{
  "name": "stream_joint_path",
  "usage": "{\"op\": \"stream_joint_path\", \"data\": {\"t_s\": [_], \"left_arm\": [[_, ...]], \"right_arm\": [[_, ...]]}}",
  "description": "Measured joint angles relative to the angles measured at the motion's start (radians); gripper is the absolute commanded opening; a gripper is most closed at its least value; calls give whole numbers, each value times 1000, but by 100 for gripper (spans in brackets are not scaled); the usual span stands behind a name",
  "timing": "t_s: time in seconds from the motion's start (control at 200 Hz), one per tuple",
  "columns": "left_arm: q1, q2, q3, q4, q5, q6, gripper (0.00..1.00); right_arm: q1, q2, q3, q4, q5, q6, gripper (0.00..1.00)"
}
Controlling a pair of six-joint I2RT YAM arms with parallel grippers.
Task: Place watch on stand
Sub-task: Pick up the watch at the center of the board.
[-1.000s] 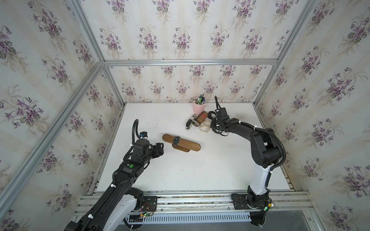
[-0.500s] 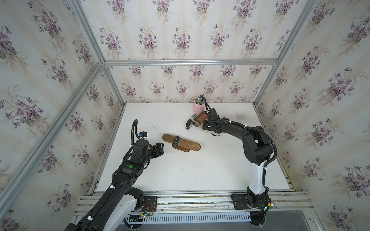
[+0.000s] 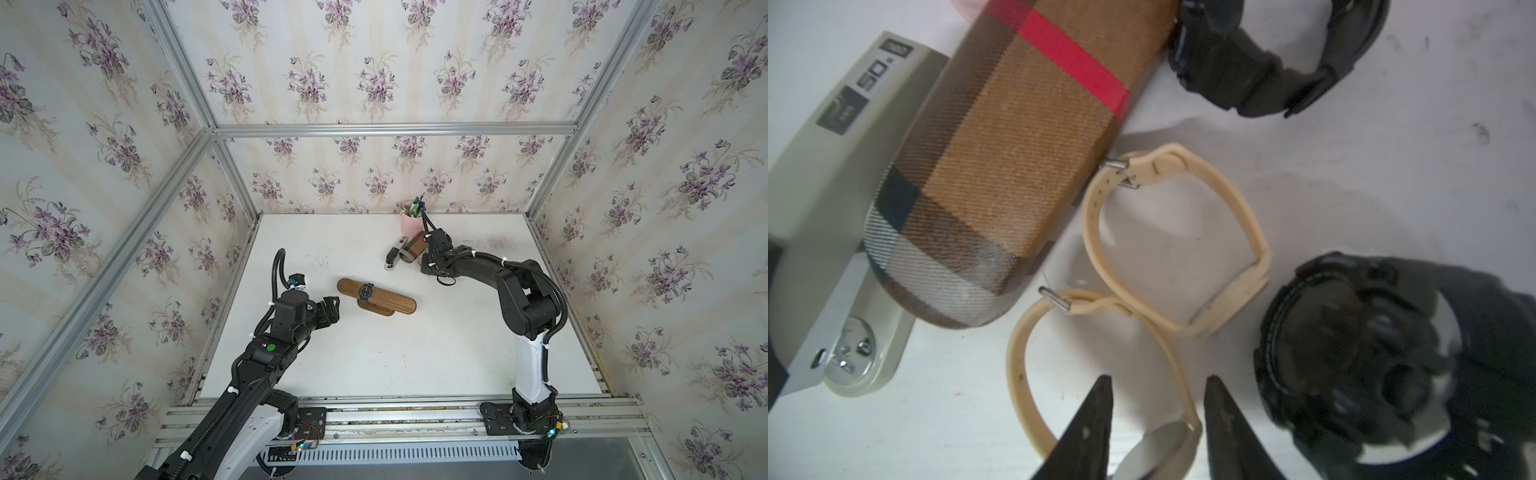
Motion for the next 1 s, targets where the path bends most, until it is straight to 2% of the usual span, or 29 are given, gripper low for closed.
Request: {"op": "stream_joint_path", "data": {"t_s": [0.16, 0.295, 0.45, 0.769, 0.999], "left_arm": [[0, 6, 0, 0, 2, -1, 82], [0, 6, 0, 0, 4, -1, 82], [0, 1, 0, 0, 4, 0, 82], [0, -2, 8, -2, 4, 0, 83], [0, 27, 35, -7, 25, -1, 82]], "right_arm": [[2, -22, -7, 3, 23, 1, 45], [2, -17, -13, 2, 24, 1, 43], [2, 9, -13, 10, -3, 5, 35], [2, 34, 6, 16, -23, 6, 11], [11, -41, -58, 35, 3, -16, 6]]}}
